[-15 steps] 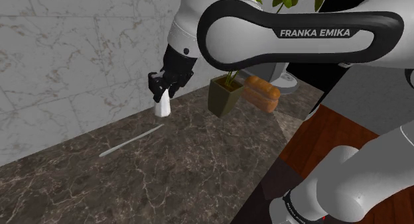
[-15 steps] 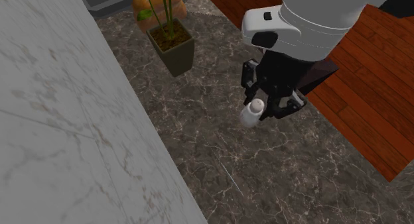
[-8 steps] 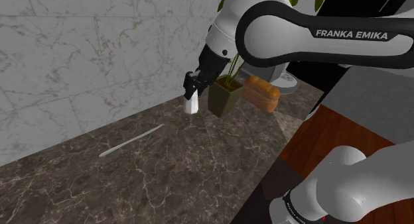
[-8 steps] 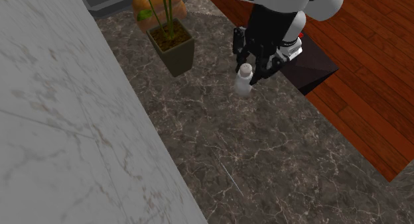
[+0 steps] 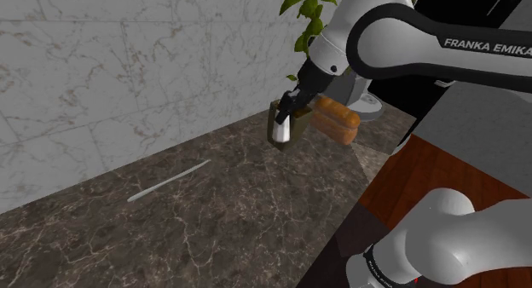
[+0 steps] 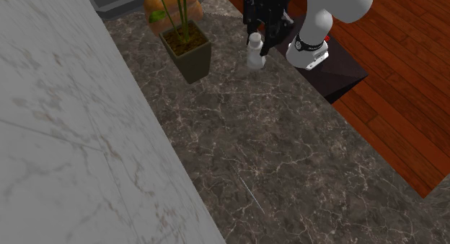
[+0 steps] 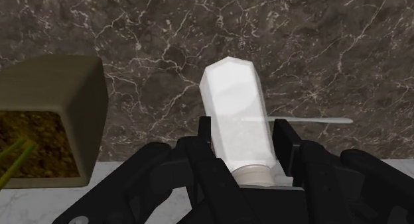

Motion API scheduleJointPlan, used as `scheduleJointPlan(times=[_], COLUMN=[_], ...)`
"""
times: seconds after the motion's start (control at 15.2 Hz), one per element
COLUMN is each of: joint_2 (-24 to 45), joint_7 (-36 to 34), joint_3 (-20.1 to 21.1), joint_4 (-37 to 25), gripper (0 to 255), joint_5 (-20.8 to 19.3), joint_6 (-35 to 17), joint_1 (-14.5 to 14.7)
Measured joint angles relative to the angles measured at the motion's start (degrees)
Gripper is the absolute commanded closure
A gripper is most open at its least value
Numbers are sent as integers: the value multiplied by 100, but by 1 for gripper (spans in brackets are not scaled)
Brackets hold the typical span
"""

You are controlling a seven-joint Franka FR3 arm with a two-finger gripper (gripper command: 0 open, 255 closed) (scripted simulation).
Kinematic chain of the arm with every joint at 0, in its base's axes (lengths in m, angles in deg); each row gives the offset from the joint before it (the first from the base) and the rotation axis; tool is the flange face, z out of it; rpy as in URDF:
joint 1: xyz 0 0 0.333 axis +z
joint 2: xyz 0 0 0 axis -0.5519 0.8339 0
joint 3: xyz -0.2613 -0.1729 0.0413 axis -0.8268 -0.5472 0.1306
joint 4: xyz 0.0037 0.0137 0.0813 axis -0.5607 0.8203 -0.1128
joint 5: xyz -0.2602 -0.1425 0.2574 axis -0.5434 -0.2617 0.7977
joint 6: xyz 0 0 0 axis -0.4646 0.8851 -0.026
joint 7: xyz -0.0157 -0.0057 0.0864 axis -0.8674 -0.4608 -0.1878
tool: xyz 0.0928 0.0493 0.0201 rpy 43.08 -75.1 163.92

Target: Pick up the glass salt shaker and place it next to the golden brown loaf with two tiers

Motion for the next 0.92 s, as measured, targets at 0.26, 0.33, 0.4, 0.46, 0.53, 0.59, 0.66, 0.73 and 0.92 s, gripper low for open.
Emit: scheduleJointPlan(times=[0.26, 0.33, 0.4, 0.46, 0.53, 0.59, 0.66, 0.73, 0.92], joint_2=[-433, -526, -639, -684, -777, -842, -907, -989, -1078], joint_7=[518, 657, 789, 935, 1031, 1161, 1296, 1450, 1848], joint_3=[-464, -592, -716, -854, -946, -1073, -1198, -1346, -1727], joint_4=[366, 447, 519, 529, 572, 585, 640, 672, 654], gripper=[255, 255, 255, 255, 255, 255, 255, 255, 255], joint_5=[-117, -161, -209, -269, -313, -373, -431, -508, -705], joint_6=[154, 190, 251, 310, 373, 444, 474, 549, 704], joint_1=[-145, -193, -241, -298, -338, -393, -447, -516, -685])
